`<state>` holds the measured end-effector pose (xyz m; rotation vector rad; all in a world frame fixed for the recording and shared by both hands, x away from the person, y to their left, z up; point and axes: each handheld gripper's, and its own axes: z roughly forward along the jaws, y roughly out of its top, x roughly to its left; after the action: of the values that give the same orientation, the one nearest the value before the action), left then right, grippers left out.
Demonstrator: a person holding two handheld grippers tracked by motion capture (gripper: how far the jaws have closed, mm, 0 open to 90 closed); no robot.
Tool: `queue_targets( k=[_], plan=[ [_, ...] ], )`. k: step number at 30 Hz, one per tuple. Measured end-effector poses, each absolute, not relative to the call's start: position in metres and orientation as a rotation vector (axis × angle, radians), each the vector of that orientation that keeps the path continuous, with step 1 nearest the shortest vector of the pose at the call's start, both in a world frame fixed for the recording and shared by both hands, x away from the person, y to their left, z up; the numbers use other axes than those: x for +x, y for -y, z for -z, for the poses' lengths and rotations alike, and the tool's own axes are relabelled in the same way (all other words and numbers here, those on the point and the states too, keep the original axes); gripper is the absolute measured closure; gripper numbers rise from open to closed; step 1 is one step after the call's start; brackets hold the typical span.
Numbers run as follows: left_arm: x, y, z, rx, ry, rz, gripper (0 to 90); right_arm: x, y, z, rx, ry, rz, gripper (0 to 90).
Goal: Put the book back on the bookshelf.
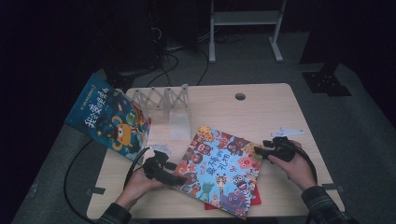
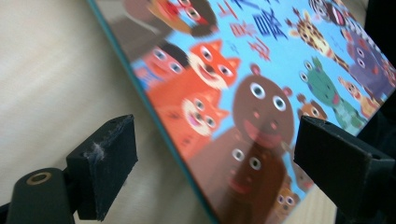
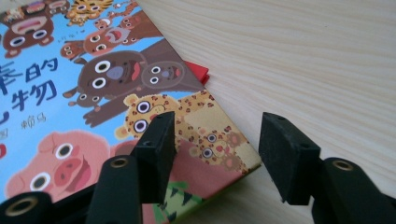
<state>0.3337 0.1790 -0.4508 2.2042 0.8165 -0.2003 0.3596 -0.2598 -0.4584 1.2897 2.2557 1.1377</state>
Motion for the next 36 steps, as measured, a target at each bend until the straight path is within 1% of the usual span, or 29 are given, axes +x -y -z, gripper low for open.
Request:
queue_targets(
  k=[3, 5, 7, 8, 10, 11, 15, 17, 22, 33, 34, 35, 36],
  plan=[
    [0.339, -0.182, 0.447, 2.163, -0.837, 0.17, 14.5, 0.354, 0.264, 0.453, 1.289, -2.233, -1.116, 51.9],
    [0.343, -0.184, 0.443, 2.147, -0.832, 0.16, 21.6, 0.351, 0.268, 0.451, 1.304, -2.215, -1.118, 56.1],
    [0.347, -0.185, 0.44, 2.141, -0.834, 0.139, 25.4, 0.348, 0.274, 0.449, 1.329, -2.201, -1.112, 59.2],
    [0.349, -0.186, 0.439, 2.135, -0.835, 0.132, 30.5, 0.347, 0.276, 0.449, 1.339, -2.198, -1.101, 60.4],
    [0.353, -0.188, 0.437, 2.111, -0.842, 0.122, 37.0, 0.347, 0.279, 0.451, 1.354, -2.203, -1.068, 61.6],
    [0.355, -0.187, 0.437, 2.121, -0.846, 0.114, 41.8, 0.347, 0.28, 0.452, 1.361, -2.208, -1.056, 62.4],
    [0.358, -0.184, 0.441, 2.146, -0.853, 0.113, 53.5, 0.349, 0.281, 0.458, 1.394, -2.227, -1.004, 64.2],
    [0.357, -0.18, 0.444, 2.174, -0.841, 0.145, 56.2, 0.349, 0.28, 0.46, 1.395, -2.239, -1.002, 64.4],
    [0.355, -0.179, 0.445, 2.178, -0.841, 0.153, 56.6, 0.35, 0.279, 0.46, 1.392, -2.239, -1.0, 64.3],
    [0.335, -0.175, 0.446, 2.212, -0.763, 0.281, 58.1, 0.362, 0.273, 0.462, 1.387, -2.247, -1.027, 65.8],
    [0.334, -0.174, 0.447, 2.219, -0.765, 0.282, 56.1, 0.363, 0.272, 0.462, 1.391, -2.246, -1.03, 66.0],
    [0.334, -0.174, 0.447, 2.218, -0.774, 0.272, 50.3, 0.364, 0.271, 0.462, 1.386, -2.25, -1.033, 66.2],
    [0.334, -0.175, 0.448, 2.22, -0.78, 0.265, 46.9, 0.365, 0.27, 0.462, 1.388, -2.252, -1.04, 66.3]
  ],
)
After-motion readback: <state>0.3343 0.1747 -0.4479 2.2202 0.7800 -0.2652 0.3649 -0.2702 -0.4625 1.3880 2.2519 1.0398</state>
